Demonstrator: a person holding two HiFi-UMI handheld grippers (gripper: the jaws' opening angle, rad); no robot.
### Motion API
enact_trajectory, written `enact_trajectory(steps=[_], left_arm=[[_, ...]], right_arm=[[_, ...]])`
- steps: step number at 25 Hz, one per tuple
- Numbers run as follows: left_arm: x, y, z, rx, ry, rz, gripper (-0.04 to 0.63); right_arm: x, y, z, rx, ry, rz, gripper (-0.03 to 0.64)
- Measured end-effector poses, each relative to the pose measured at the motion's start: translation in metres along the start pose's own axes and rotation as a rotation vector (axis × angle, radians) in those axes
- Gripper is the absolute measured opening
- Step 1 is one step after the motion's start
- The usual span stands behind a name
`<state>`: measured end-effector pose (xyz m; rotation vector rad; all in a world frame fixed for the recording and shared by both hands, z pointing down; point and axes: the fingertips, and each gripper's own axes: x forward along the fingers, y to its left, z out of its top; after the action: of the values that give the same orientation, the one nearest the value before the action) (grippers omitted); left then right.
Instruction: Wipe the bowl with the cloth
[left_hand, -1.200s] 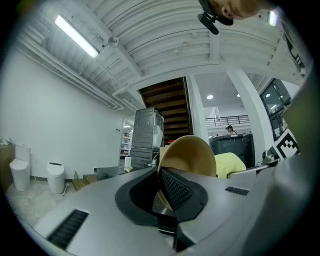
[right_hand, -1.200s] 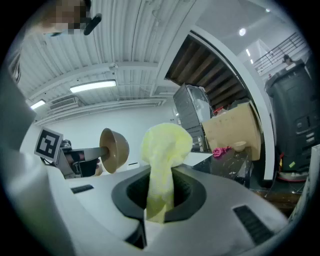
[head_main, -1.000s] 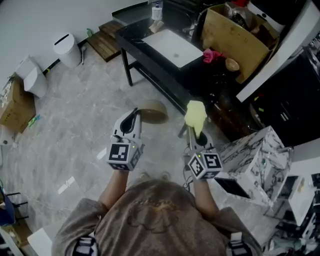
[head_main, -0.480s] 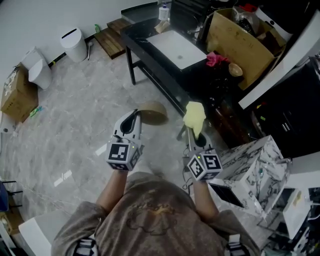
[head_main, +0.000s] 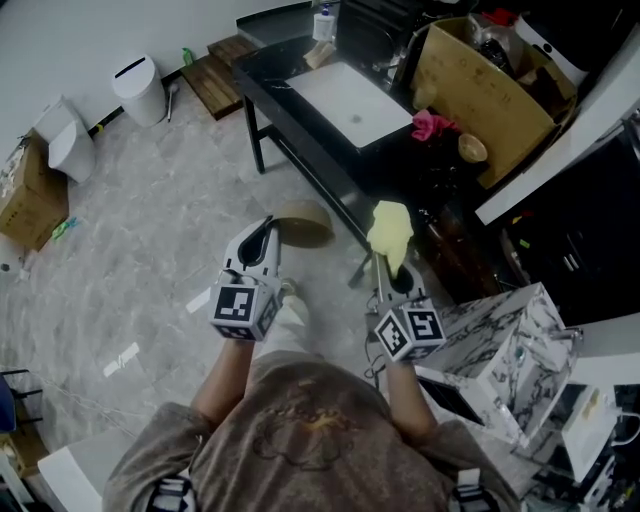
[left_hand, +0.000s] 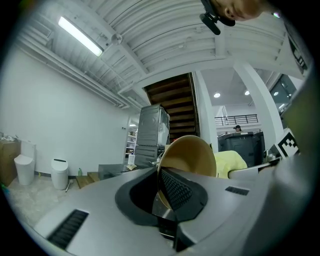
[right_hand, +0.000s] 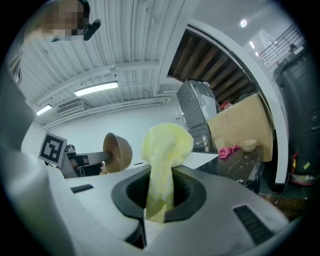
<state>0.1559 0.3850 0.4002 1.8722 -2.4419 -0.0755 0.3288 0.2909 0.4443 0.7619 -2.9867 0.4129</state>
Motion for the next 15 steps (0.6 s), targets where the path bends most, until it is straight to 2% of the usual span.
enact_trajectory(steps=[15], left_arm=[[0.143,0.067,-0.001,-0.005,0.021,-0.042,0.018]], right_arm=[[0.135,-0.047,0.025,0.002,0.006,-0.026,0.028]])
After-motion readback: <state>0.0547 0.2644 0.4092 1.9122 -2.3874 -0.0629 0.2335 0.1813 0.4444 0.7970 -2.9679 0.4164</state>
